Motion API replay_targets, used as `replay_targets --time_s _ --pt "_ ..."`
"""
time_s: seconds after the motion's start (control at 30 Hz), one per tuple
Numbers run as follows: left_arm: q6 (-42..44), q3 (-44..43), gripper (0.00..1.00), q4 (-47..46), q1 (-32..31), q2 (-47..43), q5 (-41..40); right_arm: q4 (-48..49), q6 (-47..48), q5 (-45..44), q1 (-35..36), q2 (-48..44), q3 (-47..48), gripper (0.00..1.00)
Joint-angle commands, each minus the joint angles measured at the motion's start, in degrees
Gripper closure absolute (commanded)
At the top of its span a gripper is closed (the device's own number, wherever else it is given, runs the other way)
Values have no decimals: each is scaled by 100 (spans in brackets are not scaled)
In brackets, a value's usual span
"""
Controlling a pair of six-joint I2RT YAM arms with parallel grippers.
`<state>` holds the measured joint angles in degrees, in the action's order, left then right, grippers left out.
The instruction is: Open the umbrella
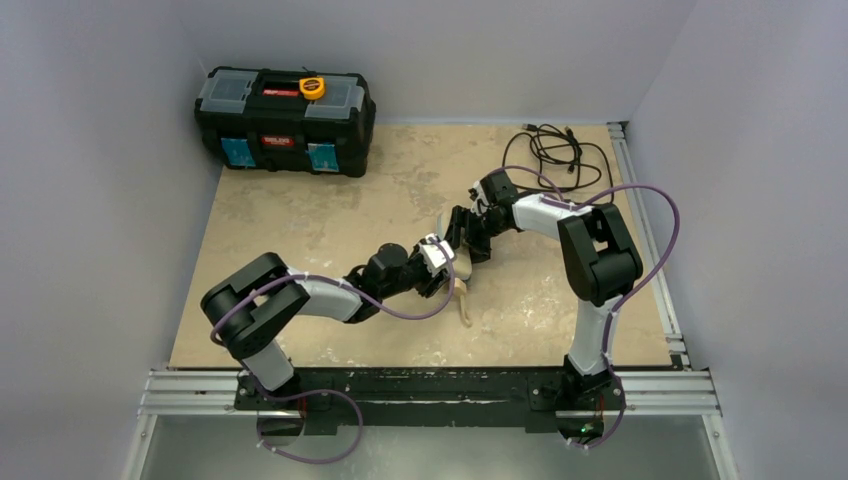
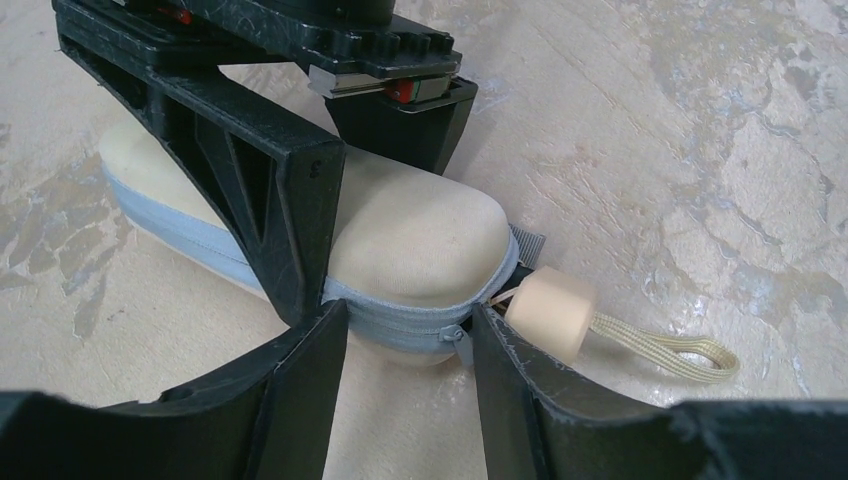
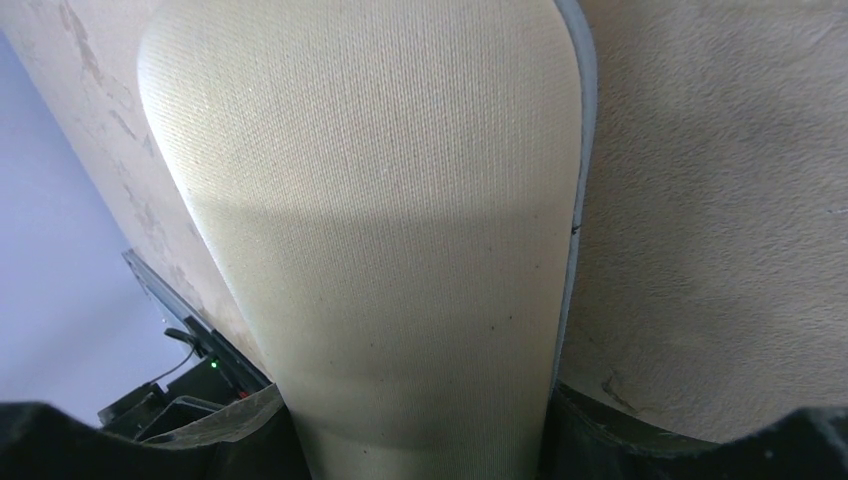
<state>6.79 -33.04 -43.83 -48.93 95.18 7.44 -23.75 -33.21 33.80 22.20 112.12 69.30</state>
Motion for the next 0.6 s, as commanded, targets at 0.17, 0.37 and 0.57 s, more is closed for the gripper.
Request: replay_targets --time_s 0.17,0.37,0.57 --pt "588 -51 49 -297 -22 232 227 -277 346 -295 58 381 -246 100" --pt "673 -120 67 -184 206 216 221 -443 708 -526 65 339 -186 100" --pt "723 -355 84 145 745 104 934 -642 1174 -726 69 405 -110 100"
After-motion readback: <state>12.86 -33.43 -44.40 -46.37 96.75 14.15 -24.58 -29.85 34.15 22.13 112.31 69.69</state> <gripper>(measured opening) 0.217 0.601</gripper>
